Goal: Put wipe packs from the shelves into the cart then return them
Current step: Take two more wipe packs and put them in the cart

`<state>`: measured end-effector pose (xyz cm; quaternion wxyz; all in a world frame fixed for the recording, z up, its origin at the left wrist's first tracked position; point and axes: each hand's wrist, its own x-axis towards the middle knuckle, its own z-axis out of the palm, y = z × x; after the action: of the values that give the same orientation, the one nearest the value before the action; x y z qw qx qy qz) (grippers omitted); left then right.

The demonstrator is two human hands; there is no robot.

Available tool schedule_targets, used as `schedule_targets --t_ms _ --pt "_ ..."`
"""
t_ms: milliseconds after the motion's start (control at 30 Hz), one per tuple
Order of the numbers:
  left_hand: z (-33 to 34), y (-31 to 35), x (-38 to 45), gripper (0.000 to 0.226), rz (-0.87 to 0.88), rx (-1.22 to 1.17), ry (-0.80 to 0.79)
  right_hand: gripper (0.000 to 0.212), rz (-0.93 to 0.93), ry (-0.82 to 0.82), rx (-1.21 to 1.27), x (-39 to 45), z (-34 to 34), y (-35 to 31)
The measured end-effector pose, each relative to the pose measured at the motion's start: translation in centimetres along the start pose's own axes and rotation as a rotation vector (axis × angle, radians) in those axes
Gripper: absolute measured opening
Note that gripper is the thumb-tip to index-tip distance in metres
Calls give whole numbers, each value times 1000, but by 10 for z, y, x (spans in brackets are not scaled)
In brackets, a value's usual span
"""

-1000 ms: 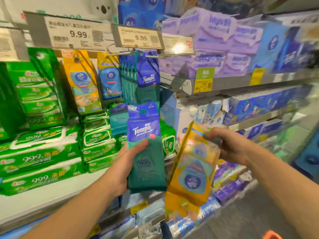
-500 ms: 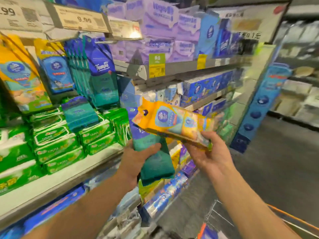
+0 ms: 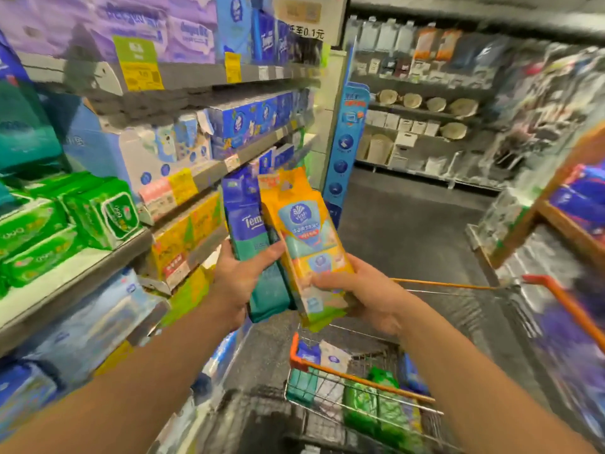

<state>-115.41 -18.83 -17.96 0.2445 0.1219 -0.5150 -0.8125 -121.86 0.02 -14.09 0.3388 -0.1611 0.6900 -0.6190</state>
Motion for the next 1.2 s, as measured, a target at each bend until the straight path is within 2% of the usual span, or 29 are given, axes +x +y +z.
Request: schedule_targets --t_ms 67,167,233,267,333,367,467,533,633,767,1067,1200 --pt "23 -17 -7 76 -38 -6 -70 57 1 104 57 -10 -15 14" --pt "55 -41 -17 65 -103 17 -170 33 -24 195 162 -31 -42 33" --pt "62 -64 -14 59 -201 3 -173 11 -18 287 214 -44 -70 50" --pt "63 -76 -12 61 -270 -16 -170 8 4 334 266 -48 -86 60" --pt "61 -99 -8 83 -448 -15 -187 13 97 435 366 -55 -116 79" --pt "60 -109 -8 86 -512 3 -191 19 128 501 384 -56 -130 89" --pt "60 -142 -9 53 -655 -17 -194 56 153 663 329 -53 -163 122" --pt "59 -162 -11 53 -718 -56 -178 66 173 683 361 -50 -173 145" --pt "59 -193 -11 53 -728 -48 -100 59 212 704 341 -41 -186 181" --pt "66 -226 -5 57 -804 24 -54 56 285 638 327 -22 -197 222" --pt "82 -276 29 61 -853 44 175 70 417 541 449 49 -234 272" --pt "74 -295 41 56 -857 48 228 51 437 412 455 71 -236 288"
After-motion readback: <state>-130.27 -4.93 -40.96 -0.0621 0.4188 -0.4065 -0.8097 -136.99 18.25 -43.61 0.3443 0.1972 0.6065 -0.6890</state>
